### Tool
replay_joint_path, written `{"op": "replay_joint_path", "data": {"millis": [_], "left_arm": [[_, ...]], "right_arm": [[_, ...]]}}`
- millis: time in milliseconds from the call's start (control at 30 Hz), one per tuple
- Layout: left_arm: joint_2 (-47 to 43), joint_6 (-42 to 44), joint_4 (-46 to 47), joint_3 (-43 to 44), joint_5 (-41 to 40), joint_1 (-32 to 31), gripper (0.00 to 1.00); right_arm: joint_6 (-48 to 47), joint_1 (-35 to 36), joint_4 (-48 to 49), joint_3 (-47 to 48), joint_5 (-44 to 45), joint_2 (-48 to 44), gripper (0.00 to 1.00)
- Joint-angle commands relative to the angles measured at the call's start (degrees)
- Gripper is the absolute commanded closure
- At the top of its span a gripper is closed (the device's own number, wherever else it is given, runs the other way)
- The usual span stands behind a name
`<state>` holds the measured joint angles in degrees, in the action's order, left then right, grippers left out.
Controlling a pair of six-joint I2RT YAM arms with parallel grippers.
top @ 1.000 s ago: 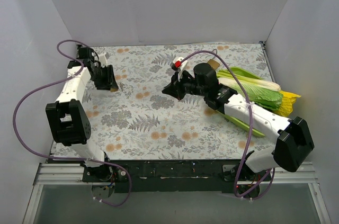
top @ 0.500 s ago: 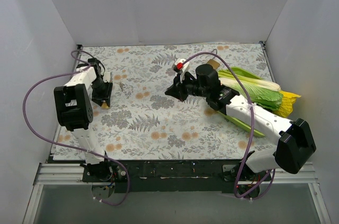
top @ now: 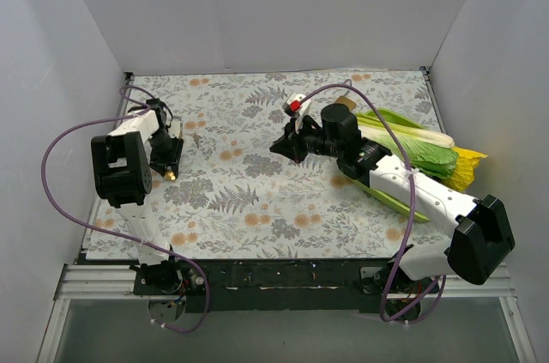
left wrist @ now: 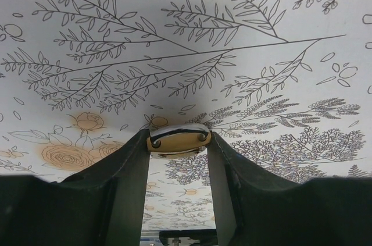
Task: Lock with the key
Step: Place the lock at the center of the board, then adjust the lock at the center of the board.
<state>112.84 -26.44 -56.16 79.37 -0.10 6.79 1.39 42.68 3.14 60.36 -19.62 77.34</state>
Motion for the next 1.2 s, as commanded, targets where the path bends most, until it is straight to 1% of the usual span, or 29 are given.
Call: {"op": "replay_joint_path", "data": {"millis": [0, 67, 100, 167, 233, 267, 300, 367, 400, 433, 467, 533, 567, 633, 667, 700, 733, 767, 800, 833, 867, 900, 933, 967, 1000, 1033, 1100, 1133, 1167], "left_arm": [[0.28, -0.11, 2.02, -0.36, -1.57, 0.07, 0.58], [-0.25, -0.02, 1.85, -0.19, -1.49, 0.16, 0.42], [-0.6, -0.02, 1.58, -0.18, -0.96, 0.07, 0.39], [-1.13, -0.11, 0.97, 0.6, -0.78, 0.07, 0.27], [-2.09, 0.07, -0.69, 2.18, 0.01, 0.07, 0.22], [-2.7, -0.11, -1.66, 3.32, 2.62, 0.07, 0.2], [-3.32, 0.07, -2.71, 6.81, 4.3, 0.07, 0.19], [-6.38, 0.86, -5.35, 10.17, 11.76, 0.07, 0.19], [-7.53, 2.34, -5.97, 13.84, 15.18, 0.07, 0.18], [-8.94, 3.22, -7.72, 15.44, 20.0, 0.07, 0.18], [-11.21, 4.02, -8.52, 17.11, 29.19, 0.07, 0.18], [-13.95, 8.82, -11.16, 19.93, 40.48, 0.07, 0.21], [-17.0, 10.34, -11.16, 19.77, 50.45, 0.16, 0.22], [-20.1, 15.07, -10.2, 17.59, 58.51, 0.07, 0.23], [-22.2, 16.49, -9.06, 16.18, 65.85, -0.02, 0.24], [-25.7, 17.72, -6.27, 14.42, 68.02, -0.19, 0.24], [-27.82, 13.21, -2.41, 10.06, 68.39, -0.63, 0.25], [-29.59, 9.25, 2.32, 7.14, 66.39, -1.16, 0.27], [-31.08, 6.43, 7.85, 5.37, 59.41, -1.94, 0.31], [-30.31, 5.79, 7.56, 4.4, 56.73, -2.04, 0.39], [-28.74, 7.43, 5.47, 5.43, 53.39, -2.04, 0.42], [-26.11, 7.63, 0.66, 6.22, 46.31, -2.04, 0.45], [-21.13, 7.89, -2.0, 7.28, 43.37, -2.04, 0.47], [-18.47, 9.02, -4.55, 8.16, 40.03, -2.04, 0.5], [-16.79, 8.86, -6.49, 7.73, 37.83, -2.04, 0.5], [-15.29, 7.99, -5.98, 6.68, 32.23, -1.95, 0.5], [-14.84, 6.32, -3.44, 2.74, 28.15, -2.04, 0.51], [-14.58, 6.14, -2.82, 1.85, 24.66, -2.04, 0.51], [-13.79, 5.35, -2.29, 0.88, 23.32, -1.95, 0.5]], "right_arm": [[-0.33, -0.58, 2.75, 0.37, -0.16, -1.32, 0.99], [-0.25, -0.66, 2.84, 0.55, -0.33, -1.05, 0.99], [-0.25, -0.58, 2.93, 0.64, -0.51, -1.14, 0.99], [-0.33, -0.58, 3.1, 0.81, -0.69, -0.79, 0.99], [-0.25, -0.58, 3.28, 1.25, -1.04, -0.44, 0.99], [-0.25, -0.58, 3.45, 1.34, -1.3, -0.44, 0.99], [-0.33, -0.58, 3.98, 1.34, -1.65, -0.44, 0.99], [-0.25, -0.66, 4.6, 1.52, -3.4, -0.26, 0.99], [-0.25, -0.66, 5.12, 1.43, -4.28, -0.17, 0.99], [-0.25, -0.66, 5.73, 1.43, -6.38, 0.18, 0.99], [-0.25, -0.66, 6.09, 1.43, -7.53, 0.27, 0.99], [-0.33, -0.66, 6.7, 1.52, -12.17, 0.97, 0.99], [-0.33, -0.75, 6.79, 1.95, -13.77, 1.32, 0.99], [0.02, -0.66, 6.8, 2.48, -18.16, 2.11, 0.99], [0.11, -0.66, 6.71, 2.66, -19.39, 2.37, 0.99], [0.45, -0.66, 6.71, 3.01, -21.06, 2.64, 0.99], [0.54, -0.66, 6.53, 3.19, -21.25, 2.9, 0.99], [0.37, -0.66, 5.4, 3.36, -21.51, 2.99, 0.99], [0.28, -0.66, 4.87, 3.88, -21.34, 3.08, 0.99], [0.2, -0.66, 4.43, 3.89, -21.17, 3.17, 0.99], [-0.5, -0.75, 3.55, 3.98, -21.08, 3.08, 0.99], [-0.68, -0.66, 3.37, 3.89, -20.73, 2.91, 0.99], [-0.95, -0.66, 3.28, 3.46, -20.46, 2.38, 0.99], [-1.21, -0.75, 3.19, 3.19, -20.2, 2.2, 0.99], [-1.21, -0.66, 2.93, 3.1, -19.85, 2.03, 0.99], [-1.21, -0.66, 2.75, 2.84, -19.67, 1.85, 0.99], [-1.13, -0.66, 2.14, 2.84, -18.97, 1.76, 0.99], [-1.21, -0.66, 2.14, 2.84, -18.71, 1.85, 0.99], [-1.21, -0.66, 2.05, 2.84, -18.53, 1.85, 0.99]]}}
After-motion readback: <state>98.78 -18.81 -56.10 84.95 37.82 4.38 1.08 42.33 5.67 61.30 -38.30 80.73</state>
